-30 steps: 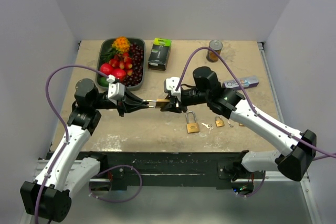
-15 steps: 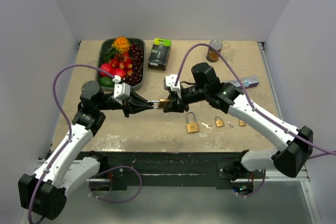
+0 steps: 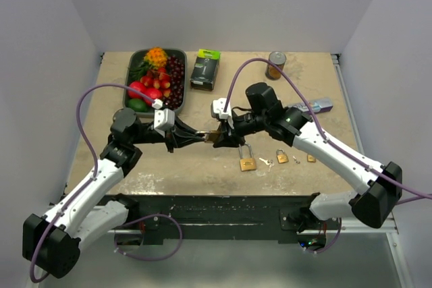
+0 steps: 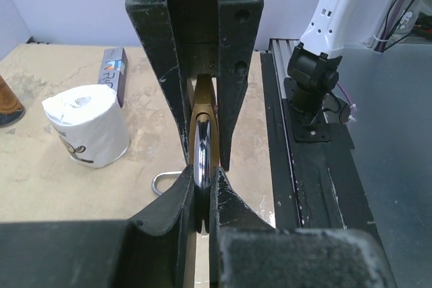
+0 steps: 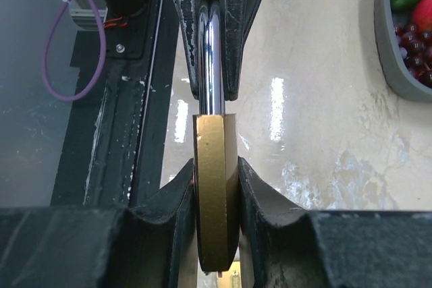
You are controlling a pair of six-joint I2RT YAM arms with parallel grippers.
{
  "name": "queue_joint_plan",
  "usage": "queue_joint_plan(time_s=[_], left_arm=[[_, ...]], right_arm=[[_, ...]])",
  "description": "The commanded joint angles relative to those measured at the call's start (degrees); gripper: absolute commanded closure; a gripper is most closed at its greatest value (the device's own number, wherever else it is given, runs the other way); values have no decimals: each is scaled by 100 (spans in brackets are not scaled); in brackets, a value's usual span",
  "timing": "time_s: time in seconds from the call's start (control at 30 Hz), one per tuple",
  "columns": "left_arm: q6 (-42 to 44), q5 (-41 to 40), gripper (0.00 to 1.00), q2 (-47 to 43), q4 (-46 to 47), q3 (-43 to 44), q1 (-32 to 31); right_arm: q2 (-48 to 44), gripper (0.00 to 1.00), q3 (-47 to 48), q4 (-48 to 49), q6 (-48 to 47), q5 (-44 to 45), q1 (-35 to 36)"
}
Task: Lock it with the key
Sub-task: Lock the lock.
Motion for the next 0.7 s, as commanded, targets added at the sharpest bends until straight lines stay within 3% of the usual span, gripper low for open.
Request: queue_joint_plan(time_s=[0.0,0.13,0.3,0.47,0.57,0.67], left_arm=[[65,197,100,321,792,-63,-942],[11,135,100,172,537,95,-617],[203,407,100,-4,-154,454,393],[363,583,100,-57,-720,737,920],[283,601,100,-101,-729,781,1018],[310,636,100,-127,-738,842,1036]], right_arm=[[189,100,374,3056,250,-737,660],[-92,100,182,2659,223,-280,590],[-505,98,-258,1572,162,195,133],[-822,40,-425,797,109,582,-376],[-971,34,-434,313,39,722,-631],[-1086,39,-399,-12,-14,749,-720]])
